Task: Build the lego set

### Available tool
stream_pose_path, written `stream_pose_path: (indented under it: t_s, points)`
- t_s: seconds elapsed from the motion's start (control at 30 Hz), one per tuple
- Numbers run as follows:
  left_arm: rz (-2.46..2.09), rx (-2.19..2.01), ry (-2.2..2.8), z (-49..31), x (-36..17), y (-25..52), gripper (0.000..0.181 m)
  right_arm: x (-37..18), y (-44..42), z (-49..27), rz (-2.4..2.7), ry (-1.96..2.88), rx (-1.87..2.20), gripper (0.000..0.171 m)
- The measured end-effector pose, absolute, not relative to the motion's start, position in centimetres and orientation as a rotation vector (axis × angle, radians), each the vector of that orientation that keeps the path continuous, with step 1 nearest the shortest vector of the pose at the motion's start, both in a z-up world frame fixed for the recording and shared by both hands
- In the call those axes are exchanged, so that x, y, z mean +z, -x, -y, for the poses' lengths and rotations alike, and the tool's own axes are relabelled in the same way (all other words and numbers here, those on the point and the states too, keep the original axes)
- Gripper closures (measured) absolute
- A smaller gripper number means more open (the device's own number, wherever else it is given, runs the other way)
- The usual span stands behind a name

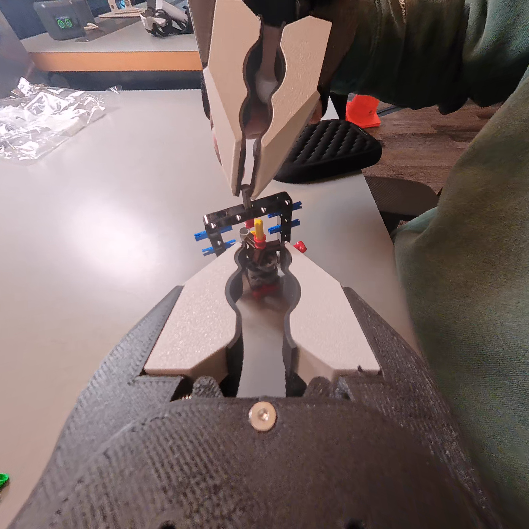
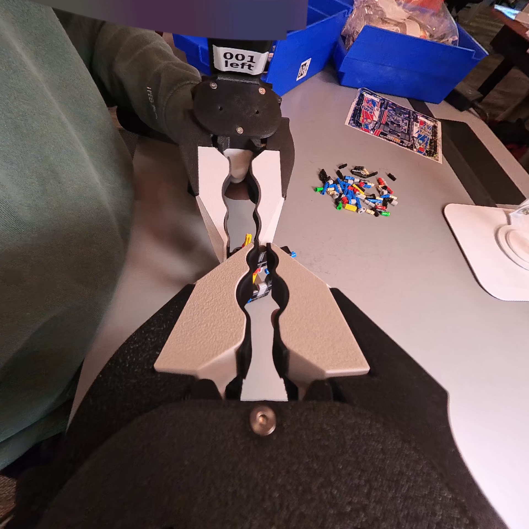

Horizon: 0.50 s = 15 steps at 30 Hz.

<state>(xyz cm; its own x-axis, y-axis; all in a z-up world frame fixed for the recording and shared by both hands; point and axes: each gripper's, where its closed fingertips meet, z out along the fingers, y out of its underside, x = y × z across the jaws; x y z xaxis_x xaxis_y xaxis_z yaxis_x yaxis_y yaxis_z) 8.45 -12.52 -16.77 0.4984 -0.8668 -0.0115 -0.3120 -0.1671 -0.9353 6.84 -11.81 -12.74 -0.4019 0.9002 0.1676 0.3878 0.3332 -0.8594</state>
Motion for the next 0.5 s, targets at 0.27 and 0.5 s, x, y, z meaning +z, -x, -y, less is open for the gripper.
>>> stream_pose_path:
  t_s: [0.27, 0.5]
  points:
    - [-0.925, -0.669, 1.721, 12.0, -15.7, -8.3, 0.146, -12.8, -6.6, 11.8, 1.936, 1.111, 0.996, 0.168]
    - [-0.918, -0.605, 1.771, 11.3, -16.3, -8.4, 0.160, -13.0, -6.6, 11.6, 1.940, 1.091, 1.007, 0.168]
